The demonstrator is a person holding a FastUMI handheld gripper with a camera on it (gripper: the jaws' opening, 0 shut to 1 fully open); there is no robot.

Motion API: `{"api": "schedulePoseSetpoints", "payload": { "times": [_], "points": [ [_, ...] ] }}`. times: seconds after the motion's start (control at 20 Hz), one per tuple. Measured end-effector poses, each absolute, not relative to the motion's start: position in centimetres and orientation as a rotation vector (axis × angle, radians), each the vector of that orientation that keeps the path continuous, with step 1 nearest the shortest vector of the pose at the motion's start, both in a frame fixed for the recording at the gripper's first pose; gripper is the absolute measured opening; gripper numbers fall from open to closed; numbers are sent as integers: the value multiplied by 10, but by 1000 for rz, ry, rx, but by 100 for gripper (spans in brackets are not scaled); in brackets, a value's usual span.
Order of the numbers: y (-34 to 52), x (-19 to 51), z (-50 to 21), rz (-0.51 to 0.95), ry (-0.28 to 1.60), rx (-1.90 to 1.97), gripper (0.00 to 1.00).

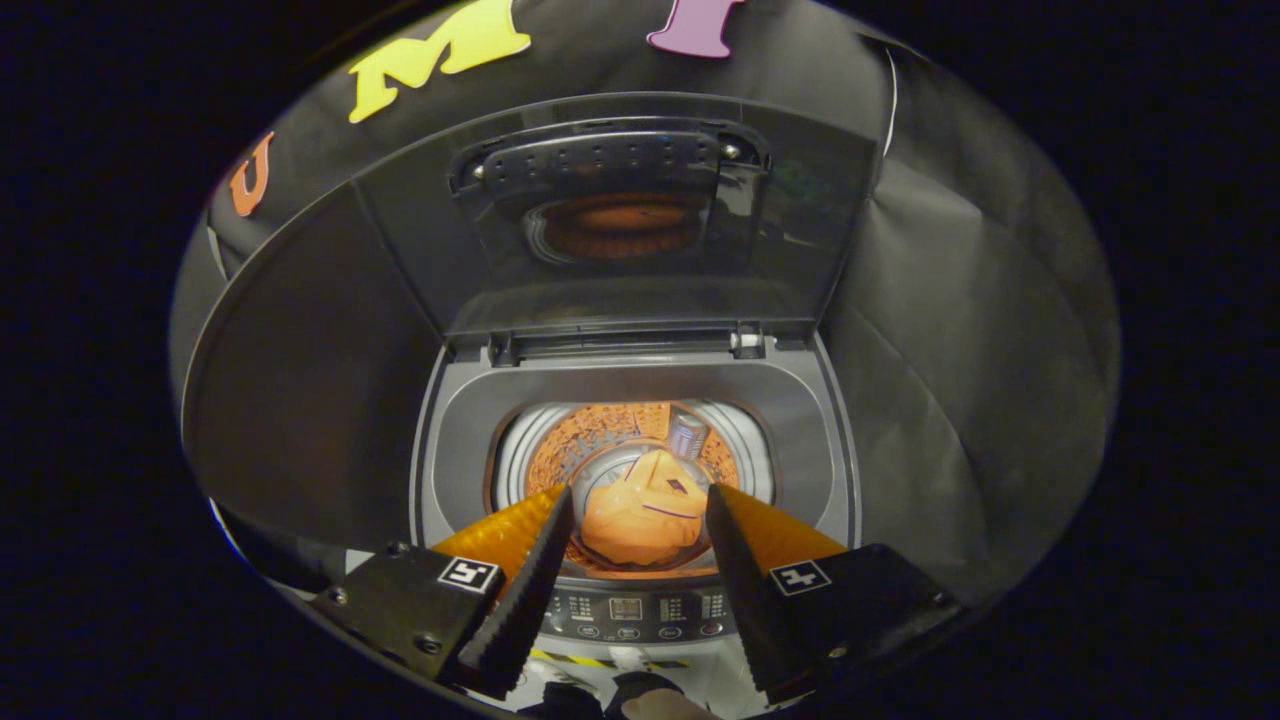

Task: Put the clothes into the washing machine and then close the washing machine lid.

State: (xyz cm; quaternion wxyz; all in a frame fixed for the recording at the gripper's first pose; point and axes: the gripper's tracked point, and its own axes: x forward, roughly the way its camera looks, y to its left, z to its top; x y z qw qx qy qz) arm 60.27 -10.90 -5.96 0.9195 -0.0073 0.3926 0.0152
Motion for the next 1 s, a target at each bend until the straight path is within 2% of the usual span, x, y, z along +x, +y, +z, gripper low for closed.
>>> {"api": "schedulePoseSetpoints", "payload": {
  "times": [0.25, 1.0],
  "points": [
    [-104, 614, -27, 35, 715, -2, 84],
    [-79, 673, 140, 89, 363, -61, 84]
  ]
}}
